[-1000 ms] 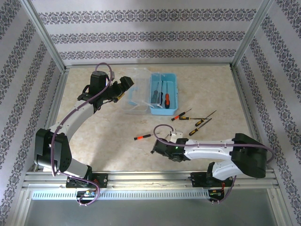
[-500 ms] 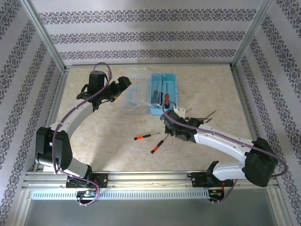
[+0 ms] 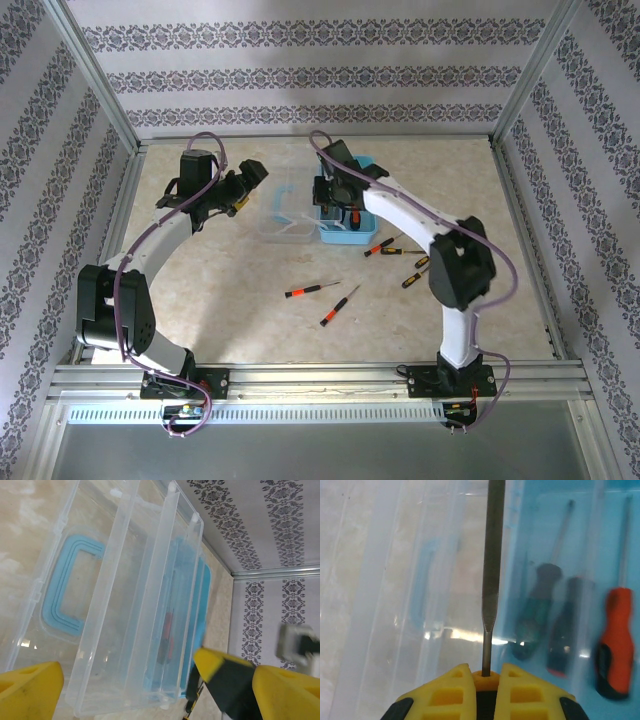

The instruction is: Pack the tool kit

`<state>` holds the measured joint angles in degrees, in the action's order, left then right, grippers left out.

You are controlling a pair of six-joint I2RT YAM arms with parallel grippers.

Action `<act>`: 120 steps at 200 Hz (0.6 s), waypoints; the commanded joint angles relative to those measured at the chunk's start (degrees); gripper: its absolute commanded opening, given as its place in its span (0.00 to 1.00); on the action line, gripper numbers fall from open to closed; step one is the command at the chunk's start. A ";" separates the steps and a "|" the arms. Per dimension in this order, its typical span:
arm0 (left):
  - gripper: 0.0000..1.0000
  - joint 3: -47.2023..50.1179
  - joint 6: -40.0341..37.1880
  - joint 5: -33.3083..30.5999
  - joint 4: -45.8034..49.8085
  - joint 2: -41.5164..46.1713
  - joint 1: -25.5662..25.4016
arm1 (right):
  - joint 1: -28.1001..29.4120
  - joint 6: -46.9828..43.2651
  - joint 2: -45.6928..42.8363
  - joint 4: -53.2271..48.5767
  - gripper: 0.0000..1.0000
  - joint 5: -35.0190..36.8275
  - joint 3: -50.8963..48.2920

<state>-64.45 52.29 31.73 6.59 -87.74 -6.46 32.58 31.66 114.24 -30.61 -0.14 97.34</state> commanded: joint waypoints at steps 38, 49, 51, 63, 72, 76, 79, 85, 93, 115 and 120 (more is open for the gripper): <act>0.97 0.34 0.80 0.77 -2.80 2.64 0.74 | -4.48 -0.63 10.57 -8.68 0.09 -6.54 14.19; 0.97 0.37 0.79 0.71 -2.72 2.83 0.75 | -4.84 -0.56 10.98 -9.01 0.09 -7.06 14.61; 0.97 0.37 0.75 0.71 -2.72 2.84 0.79 | -4.92 -0.48 11.07 -9.02 0.09 -7.35 14.69; 0.97 0.23 0.71 0.62 -2.66 3.10 0.75 | -5.41 0.36 11.43 -8.39 0.09 -9.17 14.18; 0.97 0.28 0.71 0.63 -2.71 3.26 0.75 | -5.51 0.51 11.58 -8.07 0.09 -9.61 13.77; 0.97 0.25 0.79 0.69 -2.77 3.26 0.75 | -5.51 0.43 11.69 -8.06 0.09 -9.64 13.71; 0.97 0.28 0.79 0.70 -2.73 3.28 0.76 | -5.51 0.42 11.75 -8.06 0.10 -9.76 13.75; 0.97 0.27 0.79 0.71 -2.82 3.32 0.82 | -5.51 0.43 11.96 -7.98 0.10 -10.08 13.74; 0.97 0.34 0.88 0.77 -2.87 3.37 0.76 | -5.60 0.59 12.19 -7.73 0.10 -10.33 13.80; 0.97 0.33 0.88 0.79 -2.92 3.11 0.75 | -5.68 0.69 12.92 -7.97 0.10 -11.18 14.54; 0.97 0.29 0.88 0.84 -2.87 3.11 0.77 | -5.68 0.75 13.02 -7.89 0.10 -11.32 14.55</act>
<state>-64.42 52.69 31.75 6.33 -86.17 -6.28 26.76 31.59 125.40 -37.58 -9.30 109.84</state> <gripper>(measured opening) 0.968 0.099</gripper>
